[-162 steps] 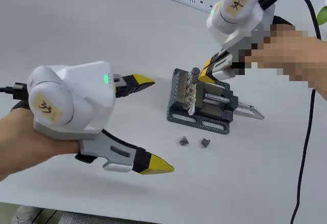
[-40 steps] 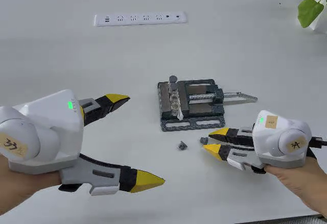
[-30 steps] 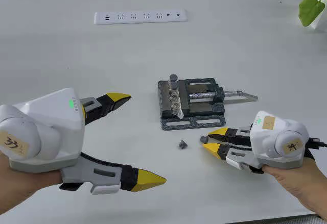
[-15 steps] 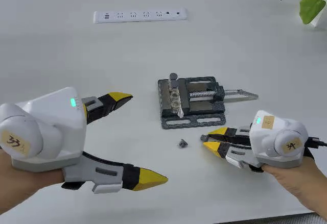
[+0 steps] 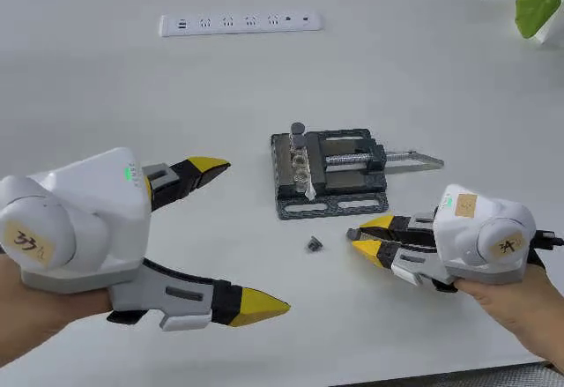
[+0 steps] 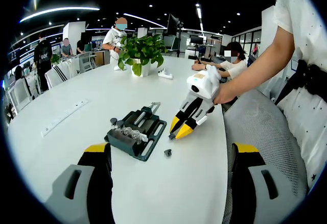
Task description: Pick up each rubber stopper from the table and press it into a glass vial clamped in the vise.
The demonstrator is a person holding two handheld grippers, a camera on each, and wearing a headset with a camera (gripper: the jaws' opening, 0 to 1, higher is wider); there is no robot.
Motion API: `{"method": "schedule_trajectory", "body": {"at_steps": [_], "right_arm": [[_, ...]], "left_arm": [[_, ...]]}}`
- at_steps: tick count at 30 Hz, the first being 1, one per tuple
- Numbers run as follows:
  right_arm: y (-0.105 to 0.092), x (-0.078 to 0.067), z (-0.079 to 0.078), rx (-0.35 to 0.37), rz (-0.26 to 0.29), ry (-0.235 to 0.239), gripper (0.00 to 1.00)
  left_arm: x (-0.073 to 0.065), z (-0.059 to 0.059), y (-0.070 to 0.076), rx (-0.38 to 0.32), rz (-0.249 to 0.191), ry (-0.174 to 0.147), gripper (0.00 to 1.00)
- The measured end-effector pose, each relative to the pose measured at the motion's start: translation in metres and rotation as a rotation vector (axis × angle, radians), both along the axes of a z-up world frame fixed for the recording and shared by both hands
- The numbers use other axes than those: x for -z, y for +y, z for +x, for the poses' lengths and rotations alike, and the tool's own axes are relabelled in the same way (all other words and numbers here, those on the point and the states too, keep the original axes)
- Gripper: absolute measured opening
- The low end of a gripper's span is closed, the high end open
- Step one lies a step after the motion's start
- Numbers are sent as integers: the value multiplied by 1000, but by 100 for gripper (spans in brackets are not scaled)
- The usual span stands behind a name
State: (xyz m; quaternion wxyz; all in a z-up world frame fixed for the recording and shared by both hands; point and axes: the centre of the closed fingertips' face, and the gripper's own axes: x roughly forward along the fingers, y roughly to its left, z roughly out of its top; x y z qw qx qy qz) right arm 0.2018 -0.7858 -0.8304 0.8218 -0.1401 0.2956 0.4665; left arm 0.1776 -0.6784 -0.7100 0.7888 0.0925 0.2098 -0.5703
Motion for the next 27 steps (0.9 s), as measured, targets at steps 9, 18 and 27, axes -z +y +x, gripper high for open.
{"method": "schedule_trajectory", "body": {"at_steps": [9, 18, 27], "right_arm": [[16, -60, -6, -109, 121, -18, 7], [32, -134, -19, -241, 262, -37, 7], [53, -169, -32, -312, 328, -24, 7]], "left_arm": [[-8, 0, -4, 11, -14, -18, 94], [-29, 1, -9, 27, -35, -66, 76], [-61, 3, -18, 46, -94, -109, 41]]}}
